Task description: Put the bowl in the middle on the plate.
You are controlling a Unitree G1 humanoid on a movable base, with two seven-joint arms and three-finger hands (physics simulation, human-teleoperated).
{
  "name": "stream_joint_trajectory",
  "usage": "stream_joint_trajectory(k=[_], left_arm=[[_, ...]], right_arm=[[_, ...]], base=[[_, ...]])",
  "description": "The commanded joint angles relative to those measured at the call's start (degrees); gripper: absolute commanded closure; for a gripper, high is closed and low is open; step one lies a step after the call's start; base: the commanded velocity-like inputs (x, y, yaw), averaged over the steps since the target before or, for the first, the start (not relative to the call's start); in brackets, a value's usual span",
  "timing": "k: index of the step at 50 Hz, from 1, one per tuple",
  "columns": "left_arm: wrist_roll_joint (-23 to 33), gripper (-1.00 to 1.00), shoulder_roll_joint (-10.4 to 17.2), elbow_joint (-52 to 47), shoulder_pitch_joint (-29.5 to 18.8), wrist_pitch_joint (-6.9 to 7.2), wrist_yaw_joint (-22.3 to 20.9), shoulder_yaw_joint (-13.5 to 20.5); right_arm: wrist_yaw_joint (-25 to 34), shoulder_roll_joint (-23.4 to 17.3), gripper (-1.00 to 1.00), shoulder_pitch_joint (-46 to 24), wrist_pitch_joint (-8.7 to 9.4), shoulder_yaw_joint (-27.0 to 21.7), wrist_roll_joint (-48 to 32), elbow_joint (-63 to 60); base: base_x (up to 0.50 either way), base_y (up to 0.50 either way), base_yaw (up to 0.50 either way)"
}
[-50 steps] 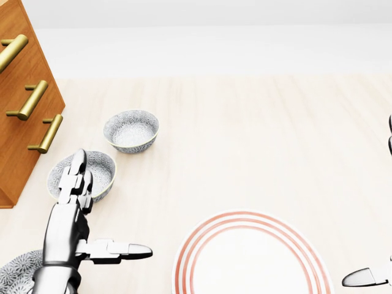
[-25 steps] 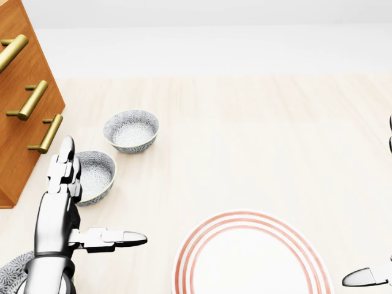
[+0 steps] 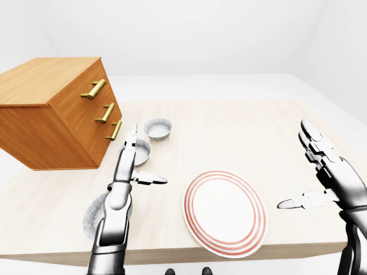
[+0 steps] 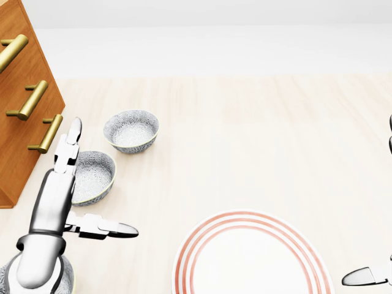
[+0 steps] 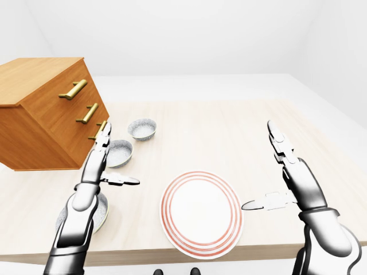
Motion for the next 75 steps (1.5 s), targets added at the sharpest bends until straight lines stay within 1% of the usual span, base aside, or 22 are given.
stream_joint_trajectory(k=[1, 5, 8, 14, 16, 22, 24, 28, 32, 33, 35, 38, 39, 41, 44, 45, 53, 55, 56, 58, 64, 75], left_arm=[[7.3, -1.0, 3.3, 0.6, -4.7, 0.9, -5.5, 1.8], [9.9, -1.0, 4.0, 1.0, -5.7, 0.9, -7.1, 1.8], [11.5, -1.0, 4.4, 2.8, -5.7, -0.72, -7.8, 1.9], [15.3, -1.0, 5.5, 3.4, -6.1, -2.23, -9.4, 2.5], [15.3, -1.0, 5.4, 2.9, -6.5, -1.67, -10.3, 2.9], [18.0, -1.0, 6.6, 3.3, -7.7, -2.94, -11.0, 3.1], [18.3, -1.0, 6.4, 2.7, -7.9, -2.46, -11.5, 3.3], [20.7, -1.0, 7.3, 3.5, -8.1, -3.7, -11.7, 3.1], [24.0, -1.0, 8.1, 2.4, -8.6, -4.12, -13.3, 3.2], [25.7, -1.0, 8.7, 2.3, -8.8, -4.87, -13.6, 3.0], [26.4, -1.0, 8.6, 2.4, -9.1, -5.35, -14.0, 3.4], [29.4, -1.0, 9.4, 2.9, -9.4, -7.31, -14.3, 3.3], [30.1, -1.0, 9.4, 2.4, -9.5, -7.45, -14.8, 3.4], [31.8, -1.0, 9.8, 2.3, -9.6, -8.53, -15.0, 3.5], [32.1, -1.0, 9.4, 1.4, -9.7, -8.21, -16.4, 3.8], [32.7, -1.0, 9.7, 2.4, -9.8, -9.1, -15.7, 3.6], [34.5, -1.0, 9.9, 4.1, -10.4, -9.1, -15.0, 3.9], [34.6, -1.0, 9.5, 5.0, -10.2, -9.1, -14.4, 3.4], [36.1, -1.0, 9.6, 5.0, -9.5, -9.1, -14.6, 2.4], [36.4, -1.0, 8.8, 4.6, -9.7, -9.1, -14.9, 2.4], [37.1, -1.0, 8.7, 4.7, -9.8, -9.1, -14.7, 2.4], [38.9, -1.0, 9.2, 7.5, -11.1, -9.1, -11.5, 2.3]], right_arm=[[0.0, 0.0, -1.0, 0.0, 0.0, 0.1, 0.1, 0.4], [-0.1, 0.0, -1.0, 0.0, 0.0, 0.1, 0.0, 0.7], [0.0, 0.0, -1.0, 0.1, 0.0, 0.1, 0.1, 0.4], [0.0, 0.0, -1.0, 0.0, 0.0, 0.1, 0.0, -0.1], [0.0, 0.1, -1.0, 0.2, 0.0, 0.2, 0.0, 0.4], [0.0, 0.2, -1.0, 0.2, 0.0, 0.2, -0.1, 0.6], [-0.1, 0.2, -1.0, 0.2, 0.0, 0.3, -0.2, 1.0], [0.1, 0.1, -1.0, 0.2, 0.0, 0.2, -0.1, 0.2], [0.1, 0.1, -1.0, 0.1, 0.0, 0.2, -0.2, 0.3], [0.1, 0.1, -1.0, 0.2, 0.0, 0.2, -0.2, 0.4], [0.2, 0.1, -1.0, 0.1, 0.0, 0.1, -0.1, 0.1], [0.1, 0.2, -1.0, 0.1, 0.0, 0.3, -0.2, 0.6], [0.2, 0.2, -1.0, 0.1, 0.0, 0.3, -0.2, 0.4], [0.3, 0.1, -1.0, 0.1, 0.0, 0.2, -0.1, 0.0], [0.1, 0.1, -1.0, 0.1, 0.0, 0.3, -0.2, 0.7], [0.1, 0.2, -1.0, 0.2, 0.0, 0.3, -0.2, 0.5], [0.1, 0.1, -1.0, 0.1, 0.0, 0.3, -0.1, 0.6], [0.1, 0.1, -1.0, 0.1, 0.0, 0.4, -0.1, 0.5], [0.1, 0.1, -1.0, 0.2, 0.0, 0.5, -0.2, 0.7], [0.3, 0.1, -1.0, 0.1, 0.0, 0.2, 0.0, 0.1], [0.4, 0.1, -1.0, 0.2, 0.0, 0.3, -0.1, 0.0], [0.6, 0.3, -1.0, 0.3, 0.0, 0.2, -0.1, 0.0]], base=[[0.0, 0.0, 0.0], [0.0, 0.0, 0.0], [0.0, 0.0, 0.0], [0.0, 0.0, 0.0], [0.0, 0.0, 0.0], [0.0, 0.0, 0.0], [0.0, 0.0, 0.0], [0.0, 0.0, 0.0], [0.0, 0.0, 0.0], [0.0, 0.0, 0.0], [0.0, 0.0, 0.0], [0.0, 0.0, 0.0], [0.0, 0.0, 0.0], [0.0, 0.0, 0.0], [0.0, 0.0, 0.0], [0.0, 0.0, 0.0], [0.0, 0.0, 0.0], [0.0, 0.0, 0.0], [0.0, 0.0, 0.0], [0.0, 0.0, 0.0], [0.0, 0.0, 0.0], [0.0, 0.0, 0.0]])
